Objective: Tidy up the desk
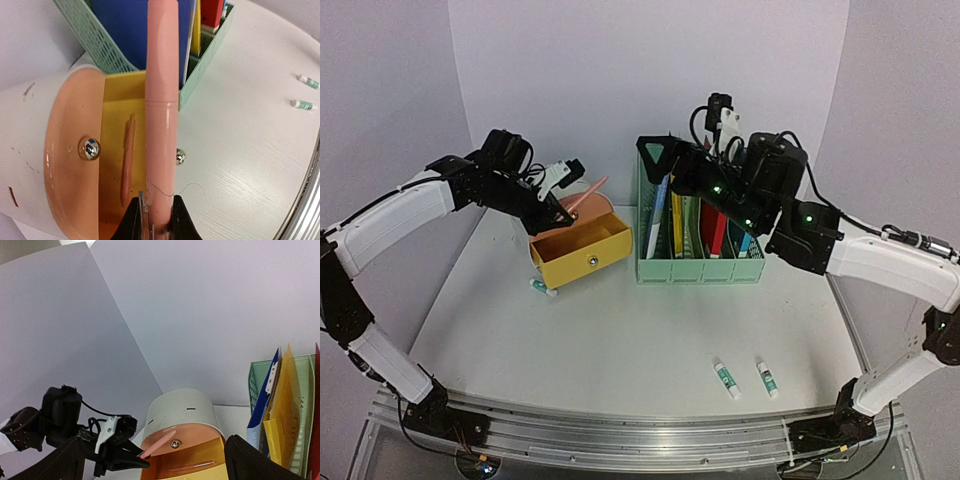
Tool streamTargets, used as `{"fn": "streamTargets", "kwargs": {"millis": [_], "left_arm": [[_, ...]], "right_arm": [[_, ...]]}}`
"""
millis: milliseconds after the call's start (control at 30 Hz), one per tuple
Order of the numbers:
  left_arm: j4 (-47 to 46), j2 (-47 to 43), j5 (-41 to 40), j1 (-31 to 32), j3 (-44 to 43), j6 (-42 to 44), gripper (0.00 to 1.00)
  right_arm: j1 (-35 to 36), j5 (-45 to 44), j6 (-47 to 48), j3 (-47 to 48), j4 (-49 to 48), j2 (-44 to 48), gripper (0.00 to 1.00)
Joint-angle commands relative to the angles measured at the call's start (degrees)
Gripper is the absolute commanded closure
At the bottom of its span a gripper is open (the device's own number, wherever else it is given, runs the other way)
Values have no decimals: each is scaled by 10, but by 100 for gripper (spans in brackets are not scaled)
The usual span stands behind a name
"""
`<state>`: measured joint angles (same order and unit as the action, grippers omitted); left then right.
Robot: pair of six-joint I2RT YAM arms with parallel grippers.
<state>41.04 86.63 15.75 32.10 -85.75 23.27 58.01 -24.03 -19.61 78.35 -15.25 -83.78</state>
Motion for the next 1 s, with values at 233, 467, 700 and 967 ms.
{"fn": "streamTargets", "kwargs": {"millis": [233, 467, 700, 967], "left_arm": [[48, 65, -109, -1, -15, 40, 86], [49, 89, -128, -1, -38, 23, 48], [38, 39, -6, -1, -45, 38, 49], [5, -32, 105, 43, 61, 127, 69]], "right_arm": [[1, -31, 16, 2, 0, 38, 2], [1, 7, 20, 10, 0, 39, 2], [1, 21, 17, 9, 0, 39, 2], [1, 23, 9, 7, 0, 23, 2]]}}
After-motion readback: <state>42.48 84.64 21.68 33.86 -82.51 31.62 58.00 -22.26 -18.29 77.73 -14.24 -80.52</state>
